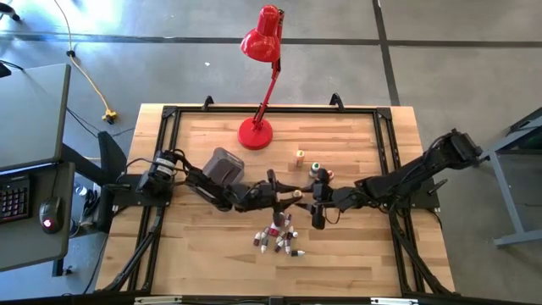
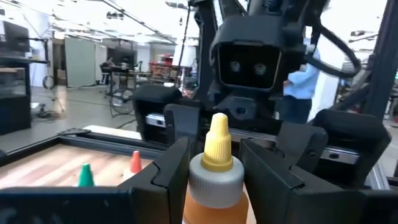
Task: Pick & Place food coloring
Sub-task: Move the large yellow food coloring bottle to the center of the table
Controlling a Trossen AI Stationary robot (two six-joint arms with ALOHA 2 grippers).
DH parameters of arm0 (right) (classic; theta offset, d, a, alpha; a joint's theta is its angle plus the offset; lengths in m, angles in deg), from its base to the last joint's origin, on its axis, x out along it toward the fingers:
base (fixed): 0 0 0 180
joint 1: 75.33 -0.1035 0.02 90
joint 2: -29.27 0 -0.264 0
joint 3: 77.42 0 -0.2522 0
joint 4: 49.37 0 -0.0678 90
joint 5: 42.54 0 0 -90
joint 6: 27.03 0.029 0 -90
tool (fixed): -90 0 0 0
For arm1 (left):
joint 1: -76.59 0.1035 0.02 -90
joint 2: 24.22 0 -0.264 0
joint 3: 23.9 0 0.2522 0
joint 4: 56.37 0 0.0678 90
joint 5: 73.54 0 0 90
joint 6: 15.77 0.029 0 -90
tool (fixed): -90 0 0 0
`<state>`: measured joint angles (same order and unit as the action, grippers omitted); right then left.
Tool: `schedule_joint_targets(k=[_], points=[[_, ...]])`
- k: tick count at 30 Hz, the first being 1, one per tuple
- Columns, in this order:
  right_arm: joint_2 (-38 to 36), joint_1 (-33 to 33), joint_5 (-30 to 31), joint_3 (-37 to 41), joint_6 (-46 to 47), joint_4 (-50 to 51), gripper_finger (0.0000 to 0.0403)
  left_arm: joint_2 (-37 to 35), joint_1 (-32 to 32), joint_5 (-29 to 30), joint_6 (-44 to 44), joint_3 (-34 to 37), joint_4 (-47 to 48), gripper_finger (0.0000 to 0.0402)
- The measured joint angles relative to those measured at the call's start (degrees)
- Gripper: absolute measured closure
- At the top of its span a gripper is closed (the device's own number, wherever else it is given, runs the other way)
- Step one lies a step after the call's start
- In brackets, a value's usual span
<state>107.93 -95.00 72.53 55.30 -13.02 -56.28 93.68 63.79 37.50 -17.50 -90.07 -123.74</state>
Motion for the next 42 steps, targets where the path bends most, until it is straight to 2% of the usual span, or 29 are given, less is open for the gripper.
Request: schedule_joint_targets(k=[5, 11, 21, 26, 31, 36, 42], points=[[0.1, -0.3, 0.8, 0.0, -1.7, -1.2, 0.0190, 0.0, 0.0, -1.7, 0.0, -1.4, 2.2, 0.0270], [0.1, -0.4, -1.1, 0.0, -3.0, -1.1, 0.0193, 0.0, 0.0, -2.7, 1.6, -3.0, 2.0, 0.0270], [0.1, -0.4, -0.9, 0.0, -3.7, -1.2, 0.0273, -0.1, 0.0, -3.1, 1.9, -3.5, 3.4, 0.0270], [0.1, -0.4, -1.5, 0.0, -3.1, -0.8, 0.0275, -0.1, 0.0, -3.0, 1.9, -3.5, 3.9, 0.0270], [0.1, -0.7, -2.7, 0.0, 1.7, 3.4, 0.0274, -0.1, 0.0, -2.4, 1.9, -3.5, 7.0, 0.0270], [0.1, -3.2, 0.6, 0.0, 5.6, 8.7, 0.0277, -0.1, 0.0, -0.2, 1.9, -3.5, 10.8, 0.0270], [0.2, -6.0, 5.0, 0.0, 9.6, 11.8, 0.0278, -0.2, 0.0, -0.3, 1.5, -3.5, 13.6, 0.0270]])
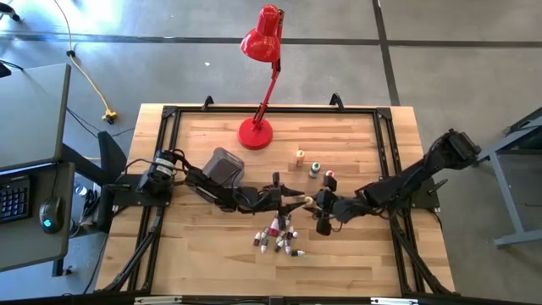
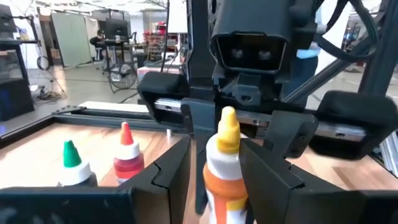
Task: Pick & Place food coloring
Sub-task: Move the large yellow food coloring bottle to the center of the table
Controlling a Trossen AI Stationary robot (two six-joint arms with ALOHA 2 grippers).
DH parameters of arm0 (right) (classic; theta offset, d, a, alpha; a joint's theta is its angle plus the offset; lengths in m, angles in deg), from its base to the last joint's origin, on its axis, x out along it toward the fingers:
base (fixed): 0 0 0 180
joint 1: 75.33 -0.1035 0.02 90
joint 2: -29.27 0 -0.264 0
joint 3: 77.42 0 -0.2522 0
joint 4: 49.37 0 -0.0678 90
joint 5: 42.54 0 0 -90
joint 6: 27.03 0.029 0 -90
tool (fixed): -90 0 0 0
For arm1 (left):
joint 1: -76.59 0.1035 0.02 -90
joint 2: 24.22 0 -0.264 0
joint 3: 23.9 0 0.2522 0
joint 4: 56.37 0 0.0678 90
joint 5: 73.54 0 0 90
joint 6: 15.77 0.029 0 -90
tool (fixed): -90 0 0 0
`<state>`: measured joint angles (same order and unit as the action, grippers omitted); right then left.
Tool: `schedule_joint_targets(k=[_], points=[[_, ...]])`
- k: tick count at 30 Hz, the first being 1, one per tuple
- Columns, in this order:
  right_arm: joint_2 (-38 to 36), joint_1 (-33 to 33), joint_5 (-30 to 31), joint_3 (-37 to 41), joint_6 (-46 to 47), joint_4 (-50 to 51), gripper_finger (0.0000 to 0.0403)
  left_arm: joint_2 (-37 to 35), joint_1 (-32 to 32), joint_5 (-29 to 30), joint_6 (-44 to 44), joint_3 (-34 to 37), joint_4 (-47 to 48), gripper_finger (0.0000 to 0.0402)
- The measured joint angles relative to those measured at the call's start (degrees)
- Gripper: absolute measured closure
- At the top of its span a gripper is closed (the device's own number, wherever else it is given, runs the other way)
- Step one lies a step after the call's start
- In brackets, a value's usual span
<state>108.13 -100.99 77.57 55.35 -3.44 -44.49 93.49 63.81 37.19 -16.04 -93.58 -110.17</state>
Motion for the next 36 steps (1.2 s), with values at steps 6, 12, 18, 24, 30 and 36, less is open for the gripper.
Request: schedule_joint_targets(k=[6, 12, 18, 24, 30, 36], points=[[-0.1, -4.8, 7.9, 0.0, 11.2, 10.4, 0.0278, 0.1, 0.1, 0.2, 0.1, 0.1, 0.5, 0.0270], [-0.1, -10.3, 17.9, 0.0, 22.1, 21.0, 0.0275, -0.8, 0.1, 1.4, 0.2, 0.1, 0.7, 0.0270], [-0.1, -14.4, 29.1, 2.7, 35.3, 28.3, 0.0272, -5.9, 0.0, 2.4, 1.8, 0.1, 0.1, 0.0270], [-0.1, -15.1, 36.3, 14.2, 32.6, 8.4, 0.0271, -13.2, 0.0, 3.5, 6.3, 0.1, 6.7, 0.0270], [-0.1, -12.8, 35.6, 24.0, 22.1, -14.7, 0.0270, -19.2, 0.0, 6.8, 6.0, 0.1, 20.9, 0.0270], [-0.1, -9.9, 32.6, 28.9, 22.9, -22.4, 0.0270, -21.1, 0.0, 8.1, 3.1, 0.0, 27.3, 0.0270]])
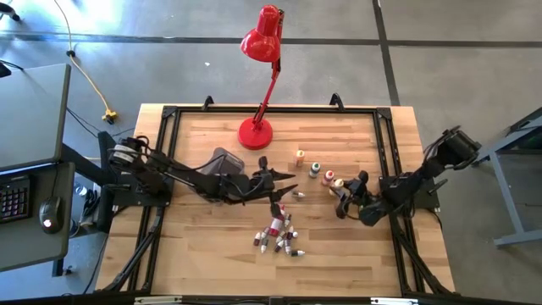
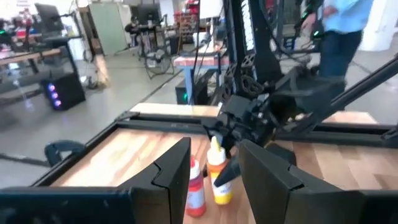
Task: Pick & Place food coloring
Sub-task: Move the large yellow food coloring bottle to the center of the table
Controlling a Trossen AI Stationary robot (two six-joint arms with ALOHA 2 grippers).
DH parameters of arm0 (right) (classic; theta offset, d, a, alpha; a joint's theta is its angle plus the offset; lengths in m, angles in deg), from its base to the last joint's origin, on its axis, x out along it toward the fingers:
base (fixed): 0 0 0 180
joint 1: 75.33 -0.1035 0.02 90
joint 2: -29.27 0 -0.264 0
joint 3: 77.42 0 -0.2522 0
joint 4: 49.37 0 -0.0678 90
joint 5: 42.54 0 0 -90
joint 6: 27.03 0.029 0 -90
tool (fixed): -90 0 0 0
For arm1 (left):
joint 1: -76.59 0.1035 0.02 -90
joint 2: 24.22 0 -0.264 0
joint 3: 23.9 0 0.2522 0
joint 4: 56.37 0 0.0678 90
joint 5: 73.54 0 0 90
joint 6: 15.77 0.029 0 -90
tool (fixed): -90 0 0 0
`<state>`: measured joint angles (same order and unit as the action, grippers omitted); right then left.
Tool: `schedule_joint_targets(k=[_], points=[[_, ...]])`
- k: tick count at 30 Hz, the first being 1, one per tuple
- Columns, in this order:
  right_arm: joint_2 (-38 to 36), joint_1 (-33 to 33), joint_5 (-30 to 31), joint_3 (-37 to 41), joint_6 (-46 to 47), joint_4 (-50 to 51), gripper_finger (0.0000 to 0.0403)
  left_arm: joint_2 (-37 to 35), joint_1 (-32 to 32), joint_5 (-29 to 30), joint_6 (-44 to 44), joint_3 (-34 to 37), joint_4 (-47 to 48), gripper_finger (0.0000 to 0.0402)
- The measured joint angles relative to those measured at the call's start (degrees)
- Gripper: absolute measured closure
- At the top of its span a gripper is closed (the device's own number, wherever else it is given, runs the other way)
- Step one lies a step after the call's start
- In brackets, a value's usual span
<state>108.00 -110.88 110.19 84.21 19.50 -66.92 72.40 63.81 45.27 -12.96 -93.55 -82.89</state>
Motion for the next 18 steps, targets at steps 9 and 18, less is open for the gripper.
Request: schedule_joint_targets(k=[9, 18], points=[[-0.1, 6.3, -8.5, -0.4, -3.7, -2.1, 0.0269, -0.1, 0.0, 0.8, 0.0, 0.1, 0.2, 0.0270], [-0.2, 8.0, -12.6, -0.4, -5.0, -2.8, 0.0268, -0.1, 0.0, 0.5, -0.1, 0.1, 0.2, 0.0270]])
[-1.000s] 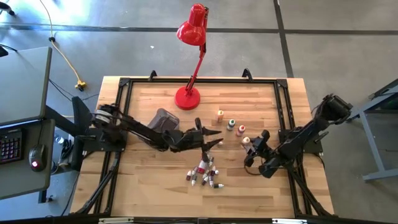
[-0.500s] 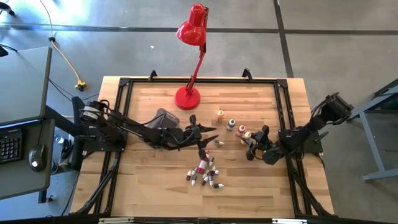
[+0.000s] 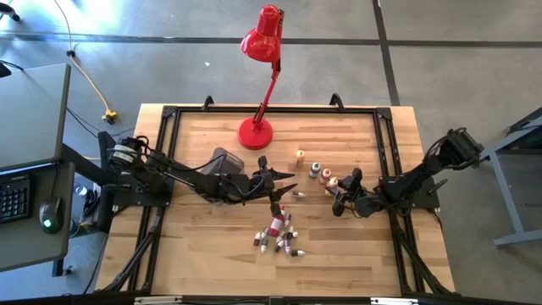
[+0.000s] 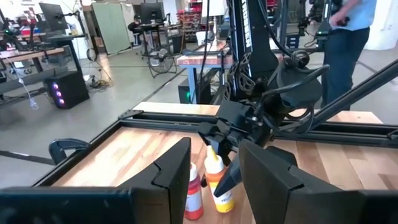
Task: Pick & Place food coloring
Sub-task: Move the large yellow food coloring bottle to the center of the table, then move the large red food coloring bottle to the middle right of the table
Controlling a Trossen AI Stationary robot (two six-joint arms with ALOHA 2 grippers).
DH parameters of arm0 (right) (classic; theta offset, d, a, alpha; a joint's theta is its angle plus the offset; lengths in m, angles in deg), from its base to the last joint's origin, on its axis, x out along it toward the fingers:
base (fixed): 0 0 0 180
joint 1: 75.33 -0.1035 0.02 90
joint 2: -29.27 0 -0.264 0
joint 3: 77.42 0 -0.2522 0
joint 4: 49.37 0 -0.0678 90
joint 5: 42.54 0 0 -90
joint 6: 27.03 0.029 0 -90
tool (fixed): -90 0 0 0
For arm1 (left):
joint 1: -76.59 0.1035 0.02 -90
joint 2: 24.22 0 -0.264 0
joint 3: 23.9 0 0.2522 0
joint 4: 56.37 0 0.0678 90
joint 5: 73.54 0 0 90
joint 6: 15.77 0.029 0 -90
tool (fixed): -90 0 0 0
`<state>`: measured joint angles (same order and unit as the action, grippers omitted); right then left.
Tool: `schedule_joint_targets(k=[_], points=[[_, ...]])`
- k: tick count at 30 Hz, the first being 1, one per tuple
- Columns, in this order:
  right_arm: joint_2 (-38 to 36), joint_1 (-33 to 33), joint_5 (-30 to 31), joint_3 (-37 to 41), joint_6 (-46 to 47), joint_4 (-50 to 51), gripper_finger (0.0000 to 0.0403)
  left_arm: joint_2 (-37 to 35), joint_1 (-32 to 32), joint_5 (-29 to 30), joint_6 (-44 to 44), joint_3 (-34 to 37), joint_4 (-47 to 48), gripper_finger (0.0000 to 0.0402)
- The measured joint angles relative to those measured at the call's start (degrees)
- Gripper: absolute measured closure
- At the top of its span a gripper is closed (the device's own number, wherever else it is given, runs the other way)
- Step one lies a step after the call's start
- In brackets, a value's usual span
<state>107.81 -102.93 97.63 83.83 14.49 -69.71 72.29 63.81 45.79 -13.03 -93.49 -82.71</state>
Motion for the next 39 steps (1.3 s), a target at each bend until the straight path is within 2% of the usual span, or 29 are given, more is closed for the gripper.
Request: schedule_joint_targets(k=[3, 6, 13, 20, 25, 29, 33, 39], points=[[0.0, 0.0, -2.2, 0.0, -2.4, -0.8, 0.0256, 0.0, 0.0, 0.0, 0.0, 0.0, 0.0, 0.0270], [0.3, 0.0, -5.3, 0.3, -2.9, 0.4, 0.0225, 0.0, 0.0, 0.0, 0.0, 0.0, 0.0, 0.0270], [0.2, -0.1, -6.6, 0.2, -1.7, -0.5, 0.0163, 0.0, 0.0, -0.2, 0.0, 0.0, -0.1, 0.0270], [0.2, -0.2, -5.5, 0.2, -7.2, -2.2, 0.0155, -0.7, -0.1, -0.3, -0.3, -0.1, 0.1, 0.0270], [-0.2, -0.4, -6.1, 0.2, -8.8, -5.7, 0.0155, -3.2, -1.3, -0.2, -2.5, -0.1, 5.0, 0.0270], [-3.6, -0.8, -5.7, 0.2, -14.5, -7.1, 0.0155, -5.7, -1.7, -0.3, -8.4, -0.1, 13.2, 0.0270], [-9.9, -0.9, -5.6, 0.2, -20.0, -7.0, 0.0155, -7.4, -1.5, -1.1, -18.3, -0.1, 20.8, 0.0270], [-21.2, -0.9, -4.3, -1.0, -32.8, -5.9, 0.0155, -7.5, -1.5, -8.4, -34.0, 0.0, 34.9, 0.0270]])
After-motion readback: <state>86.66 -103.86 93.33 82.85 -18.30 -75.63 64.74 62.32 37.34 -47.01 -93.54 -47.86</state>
